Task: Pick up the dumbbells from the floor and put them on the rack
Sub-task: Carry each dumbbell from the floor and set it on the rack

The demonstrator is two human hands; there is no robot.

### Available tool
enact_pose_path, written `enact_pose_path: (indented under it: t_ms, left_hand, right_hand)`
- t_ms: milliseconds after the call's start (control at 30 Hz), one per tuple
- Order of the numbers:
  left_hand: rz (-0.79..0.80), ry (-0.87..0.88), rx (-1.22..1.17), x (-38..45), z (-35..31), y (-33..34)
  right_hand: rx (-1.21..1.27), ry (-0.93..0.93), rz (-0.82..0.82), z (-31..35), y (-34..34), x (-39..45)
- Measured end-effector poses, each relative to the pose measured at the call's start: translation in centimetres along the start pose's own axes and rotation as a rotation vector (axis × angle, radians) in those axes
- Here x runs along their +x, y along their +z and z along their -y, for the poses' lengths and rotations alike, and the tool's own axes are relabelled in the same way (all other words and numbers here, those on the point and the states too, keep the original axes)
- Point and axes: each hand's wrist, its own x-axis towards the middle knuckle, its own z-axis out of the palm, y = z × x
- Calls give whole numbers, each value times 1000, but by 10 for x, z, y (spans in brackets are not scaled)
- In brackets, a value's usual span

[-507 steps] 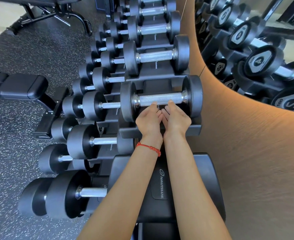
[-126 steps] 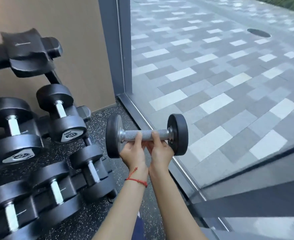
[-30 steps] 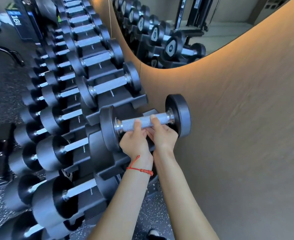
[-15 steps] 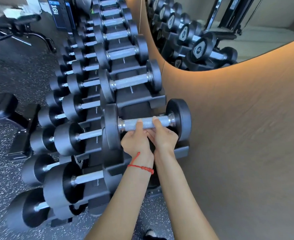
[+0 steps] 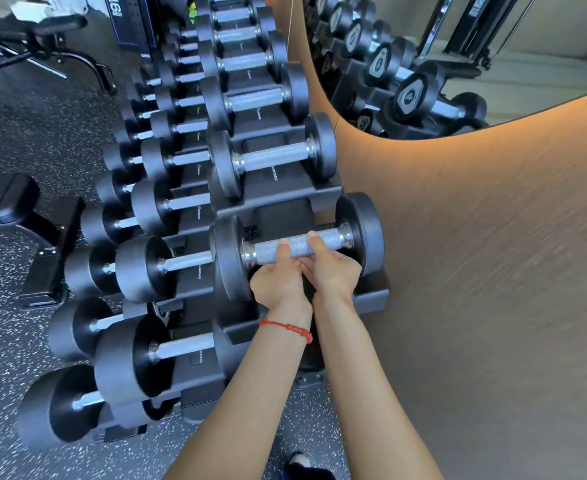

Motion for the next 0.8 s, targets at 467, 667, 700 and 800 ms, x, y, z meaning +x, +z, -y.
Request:
enact_pose_path:
  t_ms: [467, 667, 700, 800]
  left_hand:
    - [24, 6, 5, -10, 0, -8]
    - [39, 4, 4, -14, -1, -10]
    - [43, 6, 5, -14, -1, -10]
    - [42, 8, 13, -16, 0, -12]
  right_hand:
    - [83, 32, 15, 3, -6, -11]
    - [89, 30, 32, 4, -8, -14]
    - [90, 27, 32, 3, -9, -14]
    - [93, 21, 38, 2, -10, -15]
